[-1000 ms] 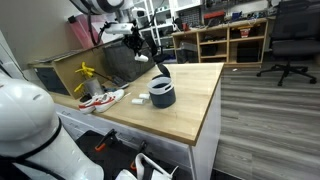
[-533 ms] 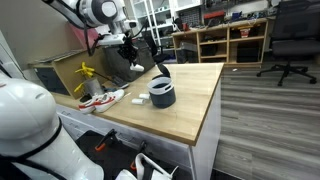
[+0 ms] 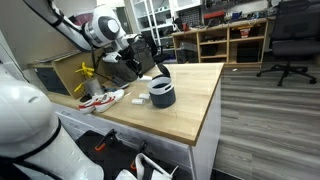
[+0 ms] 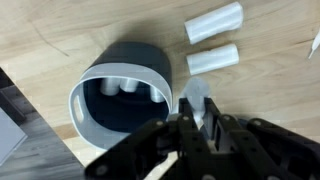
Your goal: Remove the white object from the container
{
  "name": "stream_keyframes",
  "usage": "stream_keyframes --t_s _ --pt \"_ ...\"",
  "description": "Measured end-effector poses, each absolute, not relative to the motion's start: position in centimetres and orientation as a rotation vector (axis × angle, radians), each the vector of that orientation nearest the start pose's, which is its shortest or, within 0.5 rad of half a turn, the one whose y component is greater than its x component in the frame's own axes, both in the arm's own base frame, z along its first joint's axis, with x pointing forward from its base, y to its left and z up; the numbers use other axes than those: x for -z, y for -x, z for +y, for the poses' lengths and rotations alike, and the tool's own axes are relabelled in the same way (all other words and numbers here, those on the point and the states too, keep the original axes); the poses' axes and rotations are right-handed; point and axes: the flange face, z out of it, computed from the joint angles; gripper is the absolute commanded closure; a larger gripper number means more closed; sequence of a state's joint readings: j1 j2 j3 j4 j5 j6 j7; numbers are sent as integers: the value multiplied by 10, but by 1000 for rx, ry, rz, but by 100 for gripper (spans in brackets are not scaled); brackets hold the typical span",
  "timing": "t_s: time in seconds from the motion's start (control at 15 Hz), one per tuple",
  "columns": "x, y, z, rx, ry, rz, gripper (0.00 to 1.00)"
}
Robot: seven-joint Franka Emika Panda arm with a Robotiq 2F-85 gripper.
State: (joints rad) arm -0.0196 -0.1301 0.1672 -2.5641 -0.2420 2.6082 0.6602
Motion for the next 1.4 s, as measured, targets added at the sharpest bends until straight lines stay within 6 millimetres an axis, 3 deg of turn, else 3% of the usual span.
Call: stream_keyframes --t_s 0.47,0.87,0.93,1.0,1.4 --pt "-282 -456 109 317 3134 842 95" --pt "-273 -478 150 300 3095 854 95" --pt "-272 -480 149 287 3098 838 67" --pt "-271 -481 145 268 3105 812 56" --pt "-262 -485 92 153 3211 473 14"
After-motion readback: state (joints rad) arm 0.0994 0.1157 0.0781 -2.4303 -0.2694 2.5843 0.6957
